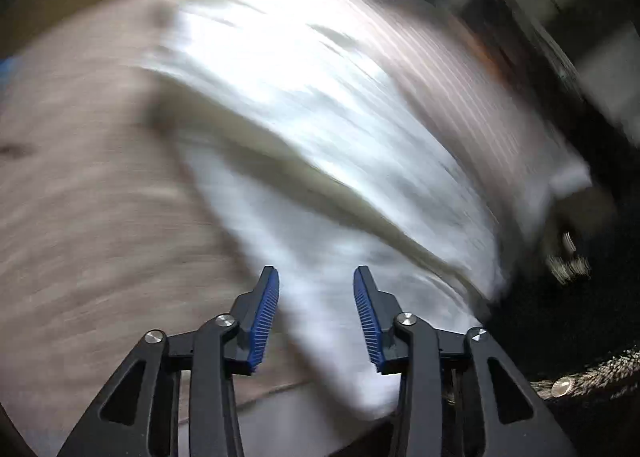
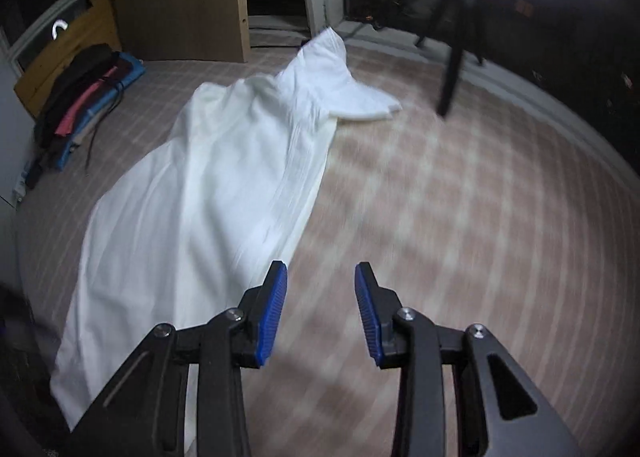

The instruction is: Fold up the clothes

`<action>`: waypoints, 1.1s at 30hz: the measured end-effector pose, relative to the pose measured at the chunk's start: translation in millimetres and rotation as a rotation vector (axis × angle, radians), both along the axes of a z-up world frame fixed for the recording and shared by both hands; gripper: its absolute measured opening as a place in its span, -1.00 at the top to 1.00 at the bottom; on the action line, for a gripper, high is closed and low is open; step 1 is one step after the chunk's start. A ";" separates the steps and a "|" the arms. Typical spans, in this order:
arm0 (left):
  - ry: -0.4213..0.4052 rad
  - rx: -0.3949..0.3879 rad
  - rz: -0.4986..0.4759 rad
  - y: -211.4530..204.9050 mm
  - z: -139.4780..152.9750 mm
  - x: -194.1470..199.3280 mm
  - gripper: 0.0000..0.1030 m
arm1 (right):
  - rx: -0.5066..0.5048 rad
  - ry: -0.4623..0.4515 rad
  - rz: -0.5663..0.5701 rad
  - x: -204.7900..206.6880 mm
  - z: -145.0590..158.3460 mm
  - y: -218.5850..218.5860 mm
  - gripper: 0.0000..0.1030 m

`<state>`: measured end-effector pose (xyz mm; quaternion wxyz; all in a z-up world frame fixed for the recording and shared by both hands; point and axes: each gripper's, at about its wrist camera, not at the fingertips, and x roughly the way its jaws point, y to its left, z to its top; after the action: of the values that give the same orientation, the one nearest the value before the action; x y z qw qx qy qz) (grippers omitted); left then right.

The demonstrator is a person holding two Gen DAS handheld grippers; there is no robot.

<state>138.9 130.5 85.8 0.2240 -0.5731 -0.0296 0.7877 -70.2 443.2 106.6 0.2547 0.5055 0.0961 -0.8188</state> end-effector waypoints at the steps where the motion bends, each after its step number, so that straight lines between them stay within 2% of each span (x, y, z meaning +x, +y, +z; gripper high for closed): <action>1: 0.018 -0.014 0.063 -18.6 5.6 0.6 0.25 | -0.009 -0.016 -0.018 23.0 -6.2 8.9 0.35; 3: 0.028 -0.034 0.127 -43.2 8.7 3.8 0.25 | -0.012 -0.057 -0.049 65.6 -23.1 19.2 0.41; 4: 0.029 -0.061 0.122 -47.0 5.7 6.7 0.25 | 0.001 -0.080 -0.059 83.3 -32.9 21.9 0.50; 6: 0.009 -0.119 0.078 -43.2 -4.6 14.4 0.28 | 0.027 -0.113 -0.078 115.3 -50.7 26.2 0.51; 8: -0.013 -0.146 0.036 -34.3 -15.4 23.9 0.28 | 0.040 -0.123 -0.101 137.3 -59.8 30.6 0.51; 12: -0.063 -0.150 0.020 -23.5 -37.1 39.3 0.28 | 0.070 -0.141 -0.120 162.5 -71.5 34.6 0.51; 18: -0.011 -0.179 -0.040 -21.6 -48.8 63.7 0.24 | 0.143 -0.112 -0.070 189.2 -72.2 33.2 0.49; 24: -0.026 -0.212 -0.058 -21.5 -60.2 78.2 0.18 | 0.197 -0.129 -0.057 202.2 -68.9 36.4 0.50; 26: -0.044 -0.232 -0.069 -20.3 -63.8 82.0 0.15 | 0.118 -0.137 -0.100 202.8 -56.5 43.6 0.50; 29: -0.073 -0.252 -0.072 -19.7 -67.3 86.3 0.20 | 0.053 -0.125 -0.083 214.0 -47.2 25.3 0.50; 33: -0.006 -0.212 -0.044 -23.4 -56.1 78.7 0.20 | -0.008 -0.104 -0.040 231.2 -38.1 -6.9 0.50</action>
<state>217.5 107.2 29.7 0.1793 -0.5964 0.0656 0.7797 161.0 436.3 68.5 0.2450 0.5482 0.0692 -0.7966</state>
